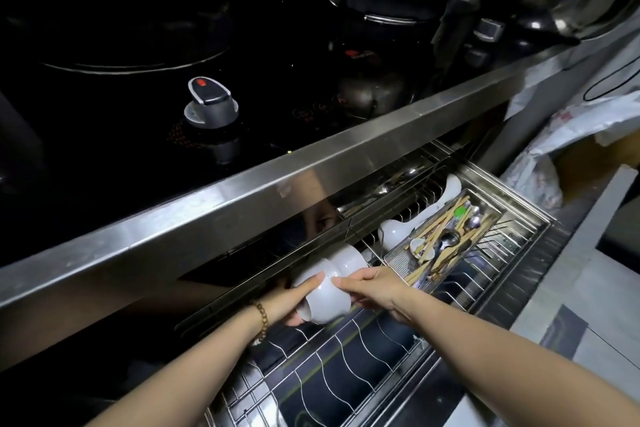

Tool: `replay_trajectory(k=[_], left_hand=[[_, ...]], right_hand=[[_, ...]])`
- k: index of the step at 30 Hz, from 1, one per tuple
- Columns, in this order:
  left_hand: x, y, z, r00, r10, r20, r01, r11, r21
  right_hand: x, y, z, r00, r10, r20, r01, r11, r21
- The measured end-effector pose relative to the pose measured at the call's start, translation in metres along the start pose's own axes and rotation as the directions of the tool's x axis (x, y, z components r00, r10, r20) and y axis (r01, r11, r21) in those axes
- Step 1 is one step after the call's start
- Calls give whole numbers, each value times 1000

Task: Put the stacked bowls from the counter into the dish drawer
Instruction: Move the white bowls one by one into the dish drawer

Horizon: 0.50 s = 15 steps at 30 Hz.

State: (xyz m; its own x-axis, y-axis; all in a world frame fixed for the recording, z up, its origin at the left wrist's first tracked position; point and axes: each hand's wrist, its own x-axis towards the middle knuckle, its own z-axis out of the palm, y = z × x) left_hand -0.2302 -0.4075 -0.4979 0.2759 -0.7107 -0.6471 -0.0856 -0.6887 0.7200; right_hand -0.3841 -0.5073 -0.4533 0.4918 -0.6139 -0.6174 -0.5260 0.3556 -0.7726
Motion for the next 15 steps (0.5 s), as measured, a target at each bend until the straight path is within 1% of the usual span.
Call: replay_trajectory(k=[3, 5, 8, 12, 15], left_hand=[[5, -7, 4, 999, -16, -52, 12, 998, -70], [9, -8, 9, 998, 20, -67, -27, 994, -107], [13, -6, 21, 995, 73, -74, -79, 993, -88], [18, -5, 26, 987, 51, -155, -65, 994, -87], [21, -4, 26, 979, 71, -194, -74, 997, -13]], right_hand=[[2, 5, 1, 1000, 1, -19, -2, 999, -44], [4, 8, -1, 998, -6, -62, 5, 1000, -23], [7, 10, -4, 993, -11, -114, 11, 1000, -5], [12, 13, -5, 988, -3, -156, 5, 1000, 18], [13, 15, -7, 988, 25, -154, -28, 999, -18]])
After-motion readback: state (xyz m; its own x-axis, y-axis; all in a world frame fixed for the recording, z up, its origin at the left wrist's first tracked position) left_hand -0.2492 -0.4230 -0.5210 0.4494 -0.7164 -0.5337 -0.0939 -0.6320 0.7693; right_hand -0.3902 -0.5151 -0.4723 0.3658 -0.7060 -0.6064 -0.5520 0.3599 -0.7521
